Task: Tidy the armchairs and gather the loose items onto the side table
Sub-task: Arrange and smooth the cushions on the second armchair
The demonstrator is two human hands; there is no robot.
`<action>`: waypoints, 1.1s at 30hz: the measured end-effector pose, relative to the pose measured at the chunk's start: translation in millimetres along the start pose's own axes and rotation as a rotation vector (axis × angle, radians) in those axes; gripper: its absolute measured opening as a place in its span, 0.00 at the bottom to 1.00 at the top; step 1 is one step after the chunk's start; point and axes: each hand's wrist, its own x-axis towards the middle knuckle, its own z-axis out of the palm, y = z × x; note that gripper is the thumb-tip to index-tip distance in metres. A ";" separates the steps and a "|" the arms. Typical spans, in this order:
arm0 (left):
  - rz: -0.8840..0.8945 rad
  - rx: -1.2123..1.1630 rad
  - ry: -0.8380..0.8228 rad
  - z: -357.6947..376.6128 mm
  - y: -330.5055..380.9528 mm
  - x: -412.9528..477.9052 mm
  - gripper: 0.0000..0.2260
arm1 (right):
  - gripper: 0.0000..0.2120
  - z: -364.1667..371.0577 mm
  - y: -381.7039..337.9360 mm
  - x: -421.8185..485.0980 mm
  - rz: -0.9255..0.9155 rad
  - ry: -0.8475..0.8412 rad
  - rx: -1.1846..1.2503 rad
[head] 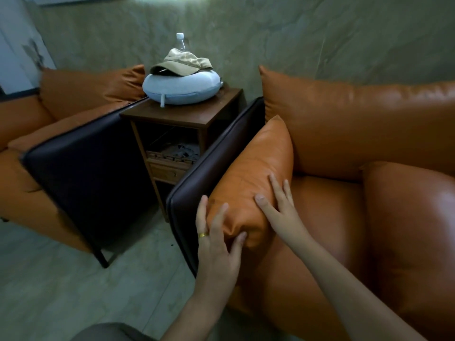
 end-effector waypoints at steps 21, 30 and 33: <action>-0.127 0.445 -0.067 6.5 21.5 33.9 0.25 | 0.33 -81.8 8.0 -21.9 0.001 -0.174 -0.340; 0.034 -0.044 -0.524 109.4 124.5 -9.7 0.28 | 0.28 -228.1 25.1 -110.6 0.137 0.187 -0.730; -0.367 -0.319 -0.819 172.8 137.0 -20.2 0.36 | 0.28 -254.5 38.4 -130.3 0.239 0.220 -0.829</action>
